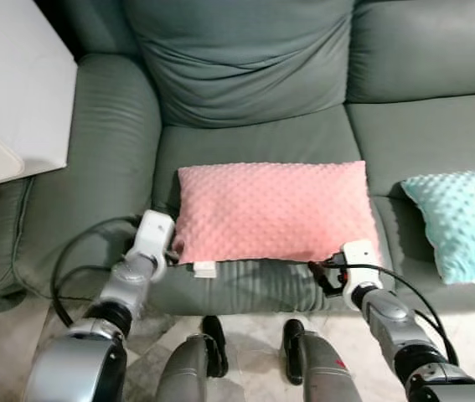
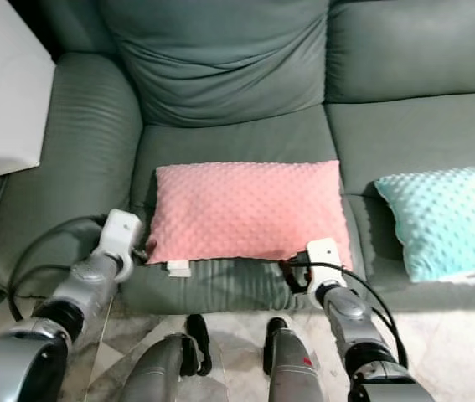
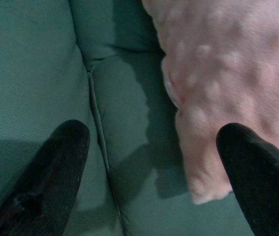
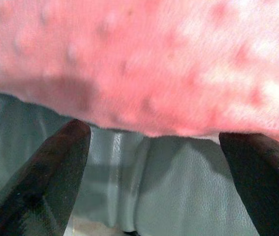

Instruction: Move the pillow to the sofa

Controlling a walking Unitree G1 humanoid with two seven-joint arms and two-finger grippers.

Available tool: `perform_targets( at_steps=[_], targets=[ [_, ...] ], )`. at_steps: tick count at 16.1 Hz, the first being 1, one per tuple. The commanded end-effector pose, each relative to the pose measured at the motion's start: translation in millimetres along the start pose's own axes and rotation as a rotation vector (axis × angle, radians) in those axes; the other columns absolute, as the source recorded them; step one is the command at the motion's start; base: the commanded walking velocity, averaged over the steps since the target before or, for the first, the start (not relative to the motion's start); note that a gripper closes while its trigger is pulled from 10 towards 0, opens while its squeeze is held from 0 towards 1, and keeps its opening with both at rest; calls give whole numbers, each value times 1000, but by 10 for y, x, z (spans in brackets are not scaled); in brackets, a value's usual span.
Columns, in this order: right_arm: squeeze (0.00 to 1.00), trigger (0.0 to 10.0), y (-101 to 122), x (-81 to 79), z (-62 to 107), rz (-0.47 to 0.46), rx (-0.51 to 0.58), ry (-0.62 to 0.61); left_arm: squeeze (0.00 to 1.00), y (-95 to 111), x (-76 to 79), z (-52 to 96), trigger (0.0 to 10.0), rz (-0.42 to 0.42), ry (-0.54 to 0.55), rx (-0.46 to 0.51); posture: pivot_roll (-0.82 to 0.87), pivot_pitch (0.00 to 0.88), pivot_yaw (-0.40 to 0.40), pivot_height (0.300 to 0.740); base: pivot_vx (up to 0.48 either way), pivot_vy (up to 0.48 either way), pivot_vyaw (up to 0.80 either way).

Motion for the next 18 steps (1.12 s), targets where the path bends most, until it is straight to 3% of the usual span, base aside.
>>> perform_targets(
  at_steps=[1, 9, 14, 18],
  targets=[
    [0, 10000, -276, -30, 55, -6, -77, 2, 0, -322, 181, 55, 10000, 19, -40, -93, 41, 436, 150, 740, 0, 0, 0],
    [0, 10000, -158, -15, -3, 98, -72, -24, 0, -186, 176, 16, 10000, 11, -25, -76, 52, 446, 154, 740, 0, 0, 0],
    [0, 10000, -88, 15, -8, 106, -46, -32, 0, -98, 155, -1, 10000, 17, -8, -50, 37, 425, 148, 740, 0, 0, 0],
    [0, 10000, -110, -6, 31, 90, -12, -6, 0, -94, 88, 11, 10000, 52, 2, -21, 3, 353, 135, 740, 0, 0, 0]
  ],
)
Point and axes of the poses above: a point about 5 cm out from each wrist's last joint towards the gripper, its own z axis pointing back from the gripper into the wrist, its own y axis along the axis of the wrist's last joint, x = y × z, the point moved 6 cm from there along -z, pointing out of the wrist towards the gripper, and after that the axes turned 13 degrees about -z, right-handed, at the moved point
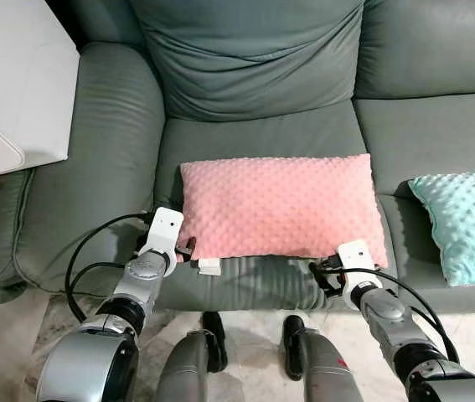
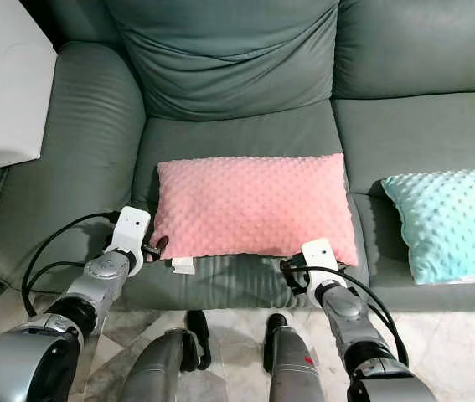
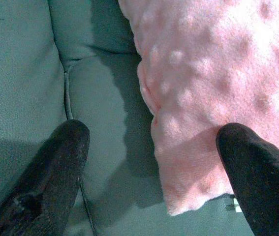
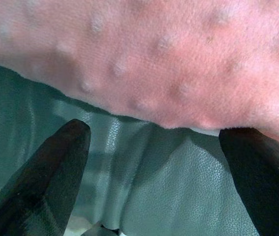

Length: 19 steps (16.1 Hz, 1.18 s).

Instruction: Move the pillow to the sofa

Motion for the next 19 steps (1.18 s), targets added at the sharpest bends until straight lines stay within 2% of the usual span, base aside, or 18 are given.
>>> perform_targets(
  at_steps=[1, 3, 5, 6, 8, 10, 11, 12, 15, 19],
  targets=[
    [0, 10000, -168, -49, 53, -35, -25, 16, 0, -245, -10, 56, 10000, 32, -11, -48, -3, 334, 131, 740, 0, 0, 0],
    [0, 10000, -183, -77, 98, -77, 11, 39, 0, -328, -4, 91, 10000, 62, -38, -40, -27, 262, 117, 740, 0, 0, 0],
    [0, 10000, -213, -98, 137, -85, 30, 48, 0, -393, -7, 121, 10000, 72, -48, -36, -33, 246, 115, 740, 0, 0, 0],
    [0, 10000, -266, -125, 175, -107, 39, 50, 0, -485, 0, 156, 10000, 86, -58, -43, -48, 176, 104, 740, 0, 0, 0],
    [0, 10000, -374, -190, 243, -138, 48, 47, 0, -620, -19, 220, 10000, 97, -64, -45, -56, 117, 95, 740, 0, 0, 0],
    [0, 10000, -441, -260, 272, -166, 51, 36, 0, -663, -30, 258, 10000, 154, -70, -24, -58, 45, 90, 740, 0, 0, 0],
    [0, 10000, -438, -274, 276, -170, 58, 34, 0, -669, -29, 268, 10000, 184, -71, -15, -57, 38, 89, 740, 0, 0, 0],
    [0, 10000, -349, -305, 257, -154, 91, 30, 0, -607, -18, 287, 10000, 227, -74, 47, -56, 0, 88, 740, 0, 0, 0],
    [0, 10000, -110, -335, 163, -145, 142, 34, 0, -583, 30, 293, 10000, 265, -92, 66, -63, 0, 80, 740, 0, 0, 0],
    [0, 10000, 308, -405, 42, -138, 233, 43, 0, -384, 105, 294, 10000, 252, -121, 156, -57, 0, 67, 740, 0, 0, 0]
  ],
)
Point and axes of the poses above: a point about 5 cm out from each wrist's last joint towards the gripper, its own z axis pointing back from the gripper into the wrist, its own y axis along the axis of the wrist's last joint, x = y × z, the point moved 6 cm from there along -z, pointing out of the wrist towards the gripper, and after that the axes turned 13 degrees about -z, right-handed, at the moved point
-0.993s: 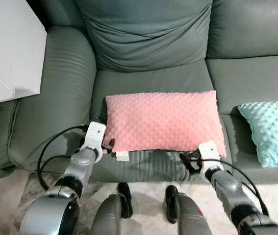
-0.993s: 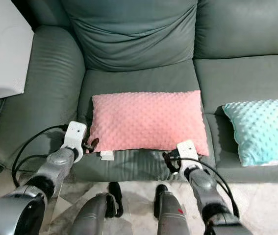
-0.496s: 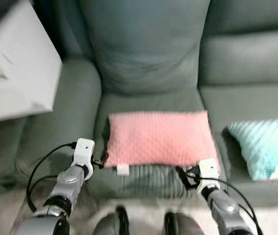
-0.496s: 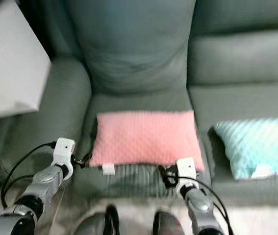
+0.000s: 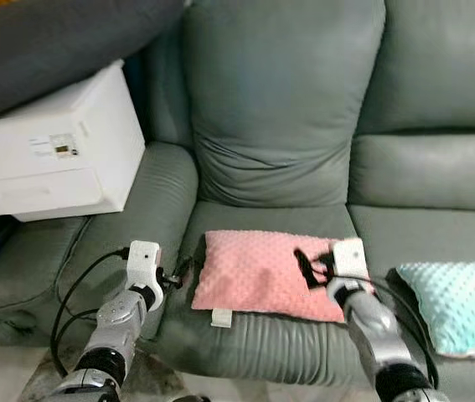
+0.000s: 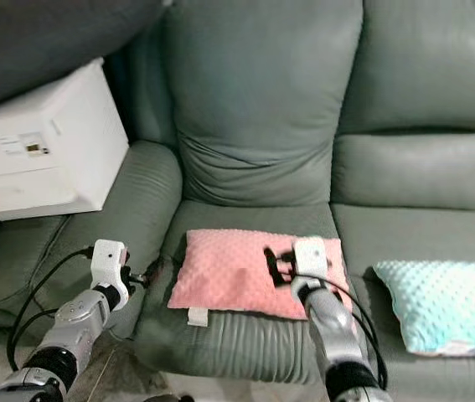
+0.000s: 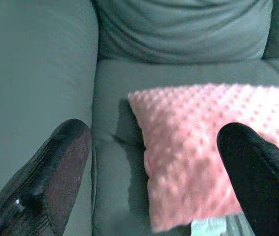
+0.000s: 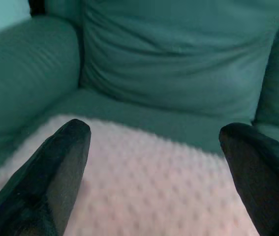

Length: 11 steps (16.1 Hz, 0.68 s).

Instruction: Move the pillow to the sofa

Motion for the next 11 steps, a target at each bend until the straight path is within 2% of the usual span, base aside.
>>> perform_targets(
  at_steps=[1, 3, 5, 6, 7, 11],
  targets=[
    [0, 10000, 48, -38, -22, -6, 13, -6, 0, 34, 4, 4, 10000, -6, 11, 21, -47, 0, 57, 740, 0, 0, 0],
    [0, 10000, 92, 57, 3, 16, 39, -65, 0, -37, -21, 24, 10000, -46, 55, 0, -52, 0, 53, 740, 0, 0, 0],
    [0, 10000, 108, 156, 36, 20, 49, -99, 0, -50, -114, 52, 10000, -33, 100, 1, -54, 0, 48, 740, 0, 0, 0],
    [0, 10000, 138, 299, 112, 14, 68, -143, 0, -39, -214, 114, 10000, -6, 139, 30, -51, 0, 45, 740, 0, 0, 0],
    [0, 10000, 162, 371, 158, 18, 79, -159, 0, 43, -265, 148, 10000, 24, 162, 82, -48, 0, 46, 740, 0, 0, 0],
    [0, 10000, 166, 450, 215, 11, 79, -186, 0, 204, -291, 188, 10000, 55, 180, 158, -46, 0, 51, 740, 0, 0, 0]
  ],
)
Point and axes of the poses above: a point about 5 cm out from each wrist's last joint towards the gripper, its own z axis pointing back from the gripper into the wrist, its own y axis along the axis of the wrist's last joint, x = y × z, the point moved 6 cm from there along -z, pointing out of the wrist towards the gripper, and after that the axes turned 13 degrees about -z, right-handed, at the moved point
